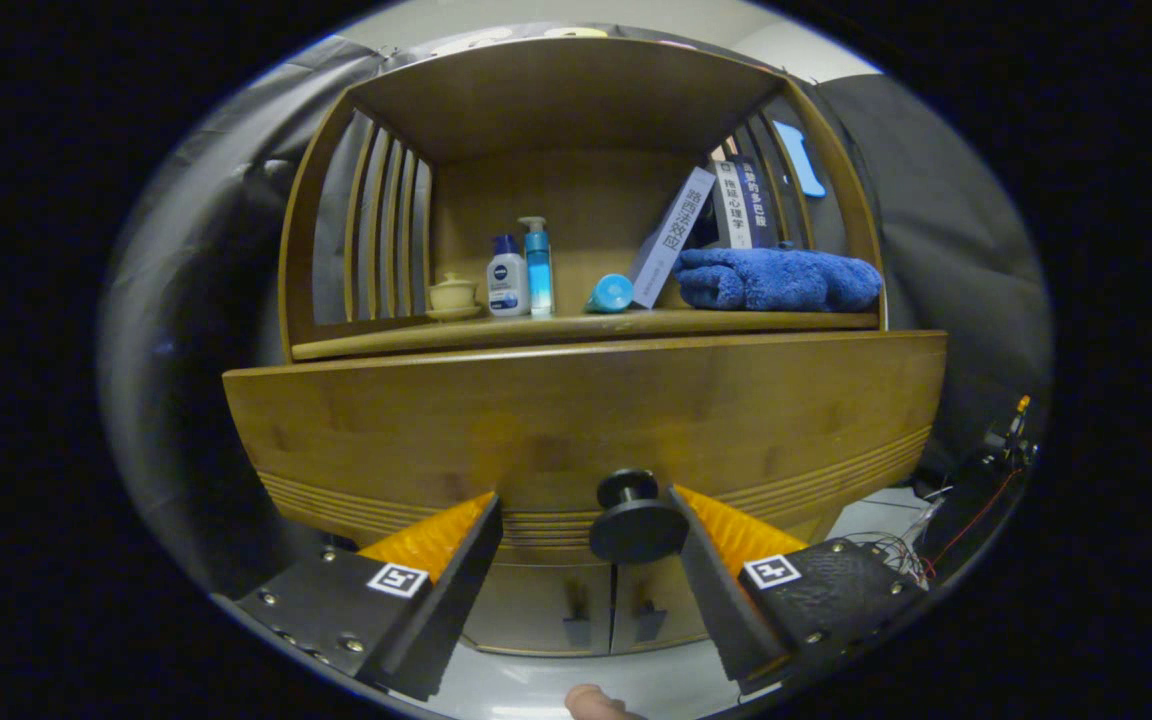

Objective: Pull open the drawer, take out the items inside it, and place them on the countertop above the cabinet.

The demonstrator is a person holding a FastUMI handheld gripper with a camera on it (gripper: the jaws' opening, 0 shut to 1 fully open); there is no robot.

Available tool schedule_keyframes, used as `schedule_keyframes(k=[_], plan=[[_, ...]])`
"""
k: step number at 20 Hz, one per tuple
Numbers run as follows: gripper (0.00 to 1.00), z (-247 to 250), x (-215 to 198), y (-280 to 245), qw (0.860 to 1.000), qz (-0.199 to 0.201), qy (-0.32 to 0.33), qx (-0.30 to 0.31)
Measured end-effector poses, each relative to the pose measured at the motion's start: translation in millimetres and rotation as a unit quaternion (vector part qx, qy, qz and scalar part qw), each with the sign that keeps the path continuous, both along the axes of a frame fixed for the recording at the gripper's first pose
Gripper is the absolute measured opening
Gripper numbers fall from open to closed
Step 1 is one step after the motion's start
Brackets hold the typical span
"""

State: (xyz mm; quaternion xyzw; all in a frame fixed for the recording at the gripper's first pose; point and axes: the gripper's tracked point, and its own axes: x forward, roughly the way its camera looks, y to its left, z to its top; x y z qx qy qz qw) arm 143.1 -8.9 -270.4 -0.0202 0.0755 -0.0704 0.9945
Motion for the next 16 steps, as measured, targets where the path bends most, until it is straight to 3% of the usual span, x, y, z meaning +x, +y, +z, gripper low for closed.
schedule_keyframes(k=[8,16], plan=[[0.99,-4.2,31.8,-0.9,0.999,-0.002,0.011,0.053],[0.99,-4.8,55.1,-1.4,0.999,0.002,0.008,0.048]])
